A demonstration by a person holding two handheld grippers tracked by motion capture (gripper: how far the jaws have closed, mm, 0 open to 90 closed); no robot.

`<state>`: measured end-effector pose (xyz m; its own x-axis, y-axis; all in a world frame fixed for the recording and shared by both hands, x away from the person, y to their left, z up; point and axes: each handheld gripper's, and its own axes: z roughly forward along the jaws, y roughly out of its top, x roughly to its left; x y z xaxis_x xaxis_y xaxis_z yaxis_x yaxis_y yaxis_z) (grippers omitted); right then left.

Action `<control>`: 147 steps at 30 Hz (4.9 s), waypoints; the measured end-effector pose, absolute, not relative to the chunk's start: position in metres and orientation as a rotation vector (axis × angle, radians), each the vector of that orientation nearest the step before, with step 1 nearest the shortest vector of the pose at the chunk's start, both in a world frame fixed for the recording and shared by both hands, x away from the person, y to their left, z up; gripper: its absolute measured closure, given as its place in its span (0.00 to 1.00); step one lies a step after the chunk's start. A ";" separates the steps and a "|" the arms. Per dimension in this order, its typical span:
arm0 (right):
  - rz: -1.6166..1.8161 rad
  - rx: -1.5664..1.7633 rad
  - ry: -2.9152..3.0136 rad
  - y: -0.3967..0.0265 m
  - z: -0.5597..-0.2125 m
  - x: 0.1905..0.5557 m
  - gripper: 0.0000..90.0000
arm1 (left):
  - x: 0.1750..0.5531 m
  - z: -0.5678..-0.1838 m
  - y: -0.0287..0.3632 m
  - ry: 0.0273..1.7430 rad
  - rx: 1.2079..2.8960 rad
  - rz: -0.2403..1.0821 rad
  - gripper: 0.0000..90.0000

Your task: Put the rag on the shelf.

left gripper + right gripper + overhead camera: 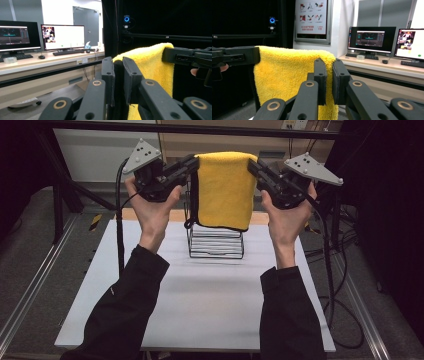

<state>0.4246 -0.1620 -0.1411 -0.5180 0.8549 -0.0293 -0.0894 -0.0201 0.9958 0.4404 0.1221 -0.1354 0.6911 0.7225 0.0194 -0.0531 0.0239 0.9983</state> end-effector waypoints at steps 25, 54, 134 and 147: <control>1.663 0.829 1.465 -0.153 -0.117 0.469 0.93 | 0.475 -0.106 0.123 0.599 1.426 0.732 0.89; 1.587 0.861 1.538 -0.154 -0.146 0.513 0.93 | 0.523 -0.145 0.119 0.628 1.508 0.741 0.89; 1.470 0.899 1.918 -0.171 -0.254 0.443 0.89 | 0.453 -0.259 0.126 0.594 1.769 0.580 0.83; 1.434 0.911 1.953 -0.174 -0.269 0.443 0.88 | 0.445 -0.235 0.134 0.621 1.752 0.519 0.78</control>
